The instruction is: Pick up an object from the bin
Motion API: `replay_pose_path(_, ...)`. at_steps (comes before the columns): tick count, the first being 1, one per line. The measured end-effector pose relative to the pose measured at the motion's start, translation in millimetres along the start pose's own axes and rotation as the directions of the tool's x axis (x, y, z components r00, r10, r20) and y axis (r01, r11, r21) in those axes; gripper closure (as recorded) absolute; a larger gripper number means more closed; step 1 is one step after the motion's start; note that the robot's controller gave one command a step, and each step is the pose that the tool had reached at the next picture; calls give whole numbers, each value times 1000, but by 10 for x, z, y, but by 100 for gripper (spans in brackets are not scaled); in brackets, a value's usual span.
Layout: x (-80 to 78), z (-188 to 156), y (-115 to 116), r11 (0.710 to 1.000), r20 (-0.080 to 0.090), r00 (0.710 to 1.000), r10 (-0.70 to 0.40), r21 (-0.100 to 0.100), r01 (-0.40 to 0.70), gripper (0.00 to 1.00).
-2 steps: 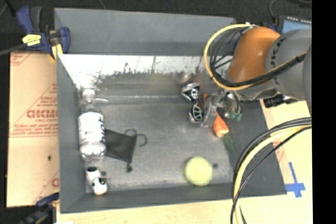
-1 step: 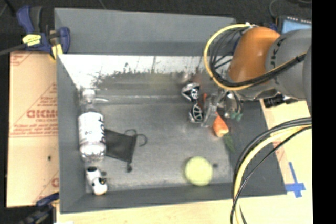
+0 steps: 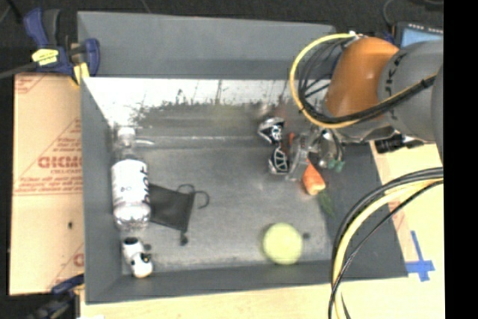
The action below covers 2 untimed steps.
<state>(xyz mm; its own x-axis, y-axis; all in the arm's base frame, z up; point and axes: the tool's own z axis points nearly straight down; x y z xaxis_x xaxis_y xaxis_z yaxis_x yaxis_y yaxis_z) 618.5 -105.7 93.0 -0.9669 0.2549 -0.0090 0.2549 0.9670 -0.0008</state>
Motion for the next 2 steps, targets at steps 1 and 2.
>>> replay_pose_path(1,-91,-1477,59,1000,6,1000,-27,0,27,100)
replay_pose_path(2,-87,-1469,59,1000,4,1000,-27,0,27,100)
